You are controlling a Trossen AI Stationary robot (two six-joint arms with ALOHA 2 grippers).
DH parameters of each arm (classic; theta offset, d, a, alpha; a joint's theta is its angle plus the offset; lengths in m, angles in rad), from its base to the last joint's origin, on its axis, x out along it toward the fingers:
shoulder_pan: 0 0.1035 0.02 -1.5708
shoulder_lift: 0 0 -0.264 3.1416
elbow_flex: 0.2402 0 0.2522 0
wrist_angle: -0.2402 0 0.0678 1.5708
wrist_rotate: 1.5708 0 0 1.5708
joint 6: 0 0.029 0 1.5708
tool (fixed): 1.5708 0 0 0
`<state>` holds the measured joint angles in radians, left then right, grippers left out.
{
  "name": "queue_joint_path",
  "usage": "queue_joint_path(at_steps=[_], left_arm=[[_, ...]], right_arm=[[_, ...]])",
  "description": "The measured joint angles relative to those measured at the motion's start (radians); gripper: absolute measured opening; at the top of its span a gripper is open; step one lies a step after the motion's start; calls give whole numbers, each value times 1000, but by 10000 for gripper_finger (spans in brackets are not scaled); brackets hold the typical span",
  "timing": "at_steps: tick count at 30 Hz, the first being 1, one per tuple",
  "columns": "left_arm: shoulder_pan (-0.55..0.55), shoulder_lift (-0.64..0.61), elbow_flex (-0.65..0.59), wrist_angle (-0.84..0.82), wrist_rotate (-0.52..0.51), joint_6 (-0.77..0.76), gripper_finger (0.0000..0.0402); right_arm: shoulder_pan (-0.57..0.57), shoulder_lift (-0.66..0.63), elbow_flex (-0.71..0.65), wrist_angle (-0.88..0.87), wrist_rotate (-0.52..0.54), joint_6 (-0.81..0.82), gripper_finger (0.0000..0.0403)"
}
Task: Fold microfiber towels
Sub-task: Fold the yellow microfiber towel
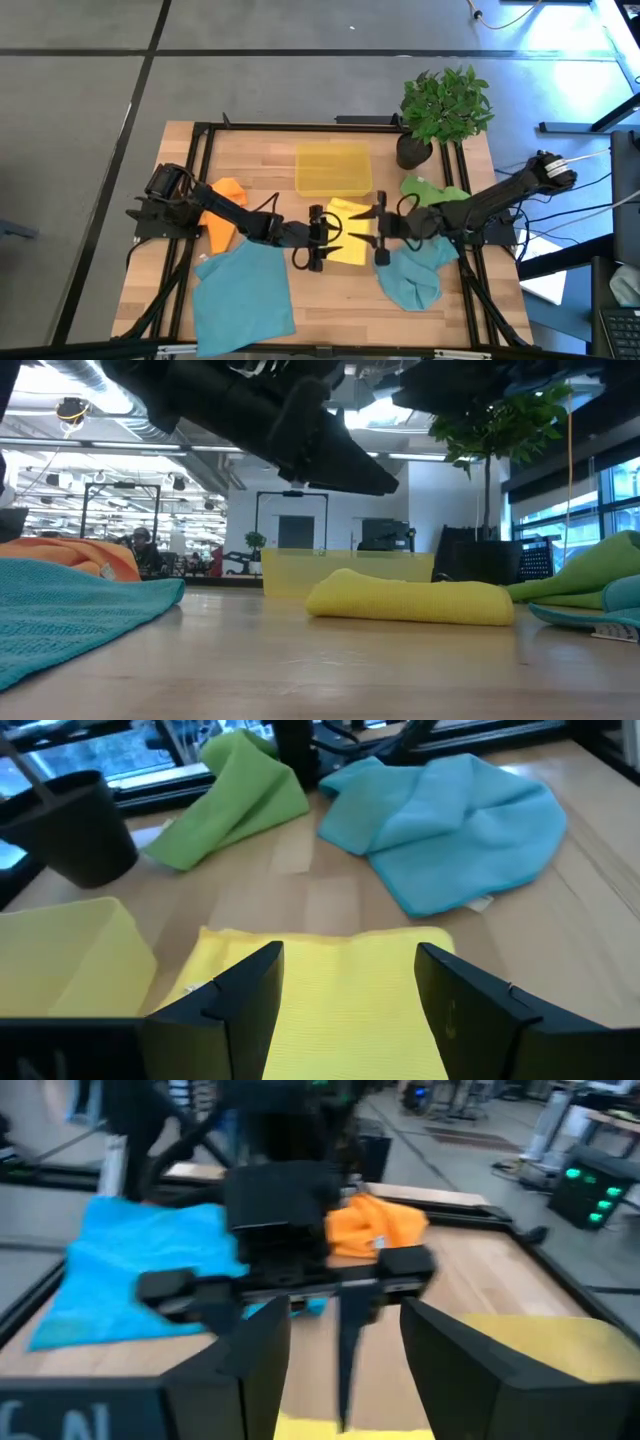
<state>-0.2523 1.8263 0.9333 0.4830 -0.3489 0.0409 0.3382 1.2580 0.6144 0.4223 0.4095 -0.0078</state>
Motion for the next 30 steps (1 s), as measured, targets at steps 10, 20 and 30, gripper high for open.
queue_joint_path(at_steps=[10,20,30], left_arm=[[-17,0,0,23,4,8,218],[-22,0,1,34,3,-16,218],[-31,0,1,89,3,-31,218]], right_arm=[[-34,0,-1,1,-1,6,192],[-53,1,-1,1,-21,3,192],[-53,1,-1,1,-21,0,192]])
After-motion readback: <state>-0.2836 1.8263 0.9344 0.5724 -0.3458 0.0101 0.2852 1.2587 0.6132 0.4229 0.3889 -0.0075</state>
